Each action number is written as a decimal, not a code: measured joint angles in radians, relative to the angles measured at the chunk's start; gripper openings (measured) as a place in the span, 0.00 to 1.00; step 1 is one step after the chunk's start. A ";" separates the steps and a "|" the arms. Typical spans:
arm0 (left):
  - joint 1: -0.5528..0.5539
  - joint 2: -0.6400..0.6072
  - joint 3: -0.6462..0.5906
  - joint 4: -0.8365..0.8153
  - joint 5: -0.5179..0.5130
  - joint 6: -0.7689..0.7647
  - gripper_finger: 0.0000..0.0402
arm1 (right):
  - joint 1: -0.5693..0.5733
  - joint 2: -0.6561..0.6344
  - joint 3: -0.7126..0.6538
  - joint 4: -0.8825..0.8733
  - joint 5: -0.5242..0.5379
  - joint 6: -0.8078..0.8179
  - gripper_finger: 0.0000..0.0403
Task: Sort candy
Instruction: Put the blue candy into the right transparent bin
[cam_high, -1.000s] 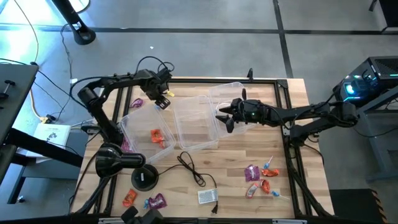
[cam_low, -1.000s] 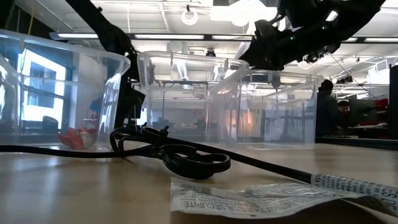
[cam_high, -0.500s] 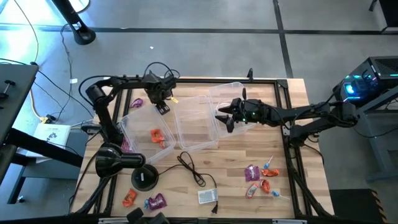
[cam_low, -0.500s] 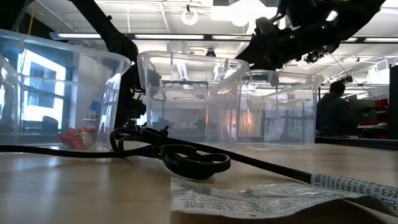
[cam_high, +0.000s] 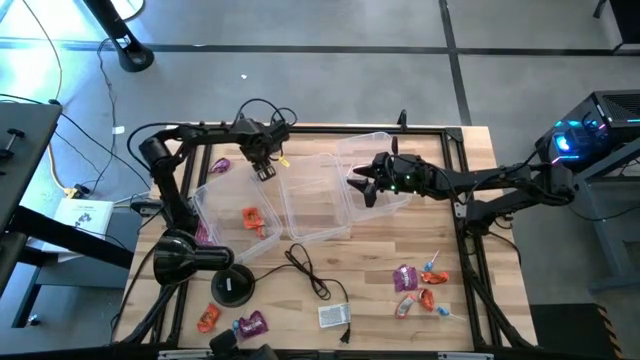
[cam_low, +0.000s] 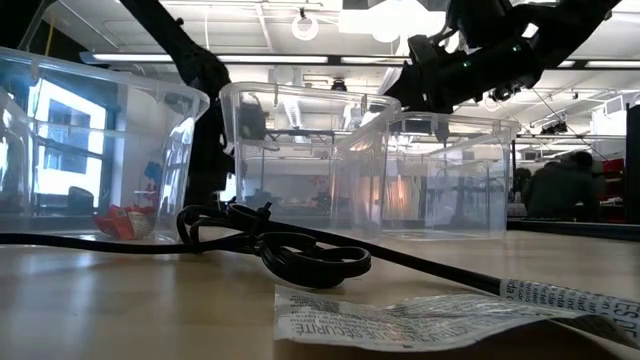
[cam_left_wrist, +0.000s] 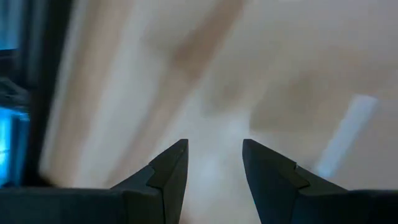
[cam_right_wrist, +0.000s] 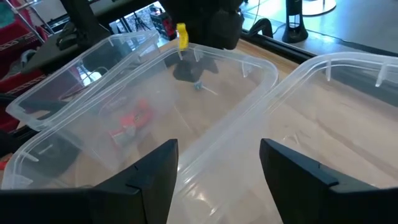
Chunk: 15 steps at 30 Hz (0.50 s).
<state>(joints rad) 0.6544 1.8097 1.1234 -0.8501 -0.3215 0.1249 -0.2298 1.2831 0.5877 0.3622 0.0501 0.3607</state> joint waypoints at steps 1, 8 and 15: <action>-0.001 -0.009 0.006 -0.015 0.032 0.000 0.36 | 0.000 0.000 0.000 0.000 0.000 0.000 0.55; 0.000 -0.047 0.023 -0.038 0.367 0.011 0.36 | 0.000 0.000 0.000 -0.004 -0.001 0.005 0.55; -0.034 -0.047 -0.021 -0.046 0.300 0.045 0.36 | 0.000 0.000 0.000 -0.022 -0.001 0.004 0.55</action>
<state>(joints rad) 0.6201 1.7630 1.1026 -0.8966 -0.0214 0.1696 -0.2298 1.2831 0.5877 0.3406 0.0490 0.3642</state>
